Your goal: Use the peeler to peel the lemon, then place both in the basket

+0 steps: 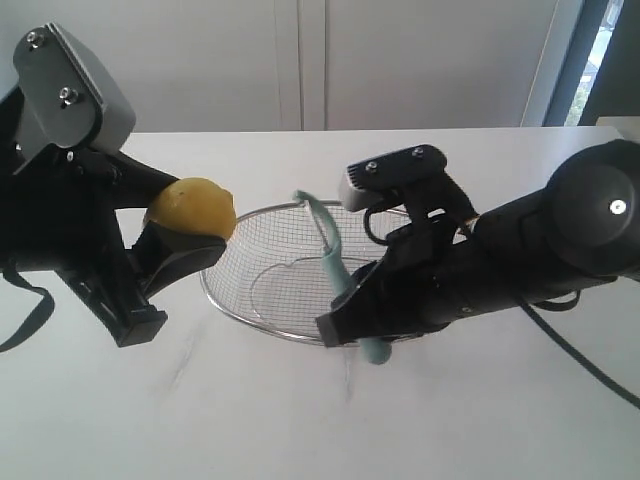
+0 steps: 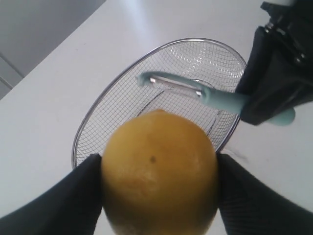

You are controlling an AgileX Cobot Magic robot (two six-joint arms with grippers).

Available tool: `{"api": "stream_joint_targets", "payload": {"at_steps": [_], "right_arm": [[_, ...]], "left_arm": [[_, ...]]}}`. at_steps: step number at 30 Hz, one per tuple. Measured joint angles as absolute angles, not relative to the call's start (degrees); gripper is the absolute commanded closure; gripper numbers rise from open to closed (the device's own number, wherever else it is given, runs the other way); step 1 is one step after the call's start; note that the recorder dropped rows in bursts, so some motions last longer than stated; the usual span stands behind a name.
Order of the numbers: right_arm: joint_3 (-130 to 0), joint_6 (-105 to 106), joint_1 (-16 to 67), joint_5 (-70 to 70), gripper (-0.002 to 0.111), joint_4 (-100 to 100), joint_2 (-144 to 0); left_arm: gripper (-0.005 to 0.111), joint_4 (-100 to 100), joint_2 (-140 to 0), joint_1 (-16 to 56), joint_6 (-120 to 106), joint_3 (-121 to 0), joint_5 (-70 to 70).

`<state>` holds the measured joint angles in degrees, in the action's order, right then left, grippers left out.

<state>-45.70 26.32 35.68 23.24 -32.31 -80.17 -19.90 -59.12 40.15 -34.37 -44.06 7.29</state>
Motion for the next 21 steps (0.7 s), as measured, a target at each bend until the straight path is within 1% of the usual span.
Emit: {"api": "stream_joint_targets", "payload": {"at_steps": [8,15,21], "right_arm": [[-45.70,43.37,37.18,28.93,0.108,-50.18,-80.17],[-45.70,49.28,37.18,31.08,0.108,-57.61,-80.17],[-45.70,50.06,37.18,31.31,0.108,-61.60,-82.93]], "left_arm": [[0.107,-19.90,-59.12,40.15,-34.37,-44.06,6.69],[0.107,-19.90,-59.12,40.15,-34.37,-44.06,6.47],[0.107,-19.90,-59.50,40.15,-34.37,-44.06,3.95]]}}
